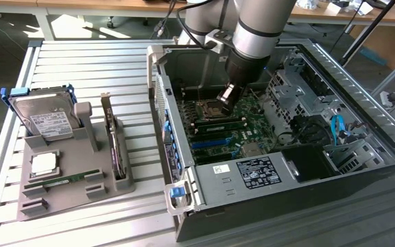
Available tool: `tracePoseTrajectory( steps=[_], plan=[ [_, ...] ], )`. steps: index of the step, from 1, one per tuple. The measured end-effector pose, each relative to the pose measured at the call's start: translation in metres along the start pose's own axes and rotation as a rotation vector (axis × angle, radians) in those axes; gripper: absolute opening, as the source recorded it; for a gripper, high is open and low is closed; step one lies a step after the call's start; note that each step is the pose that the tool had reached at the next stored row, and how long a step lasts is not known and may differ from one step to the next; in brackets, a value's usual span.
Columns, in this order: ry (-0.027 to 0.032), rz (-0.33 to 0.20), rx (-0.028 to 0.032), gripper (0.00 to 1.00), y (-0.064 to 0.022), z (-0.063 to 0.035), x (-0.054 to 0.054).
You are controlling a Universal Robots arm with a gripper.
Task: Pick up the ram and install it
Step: 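Press down the ram until it locks into place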
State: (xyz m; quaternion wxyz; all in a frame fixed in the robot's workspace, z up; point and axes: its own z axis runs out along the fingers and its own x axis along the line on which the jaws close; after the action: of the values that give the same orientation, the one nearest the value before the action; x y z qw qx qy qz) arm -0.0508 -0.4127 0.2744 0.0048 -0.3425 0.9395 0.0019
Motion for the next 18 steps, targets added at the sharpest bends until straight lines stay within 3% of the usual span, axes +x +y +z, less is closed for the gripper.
tracePoseTrajectory(
  steps=[16,18],
  plan=[
    [-0.0001,0.303,0.0031,0.10,0.0000,0.0018,0.0000],
    [0.0000,0.375,0.0039,0.10,0.0000,0.0022,0.0000]
  ],
)
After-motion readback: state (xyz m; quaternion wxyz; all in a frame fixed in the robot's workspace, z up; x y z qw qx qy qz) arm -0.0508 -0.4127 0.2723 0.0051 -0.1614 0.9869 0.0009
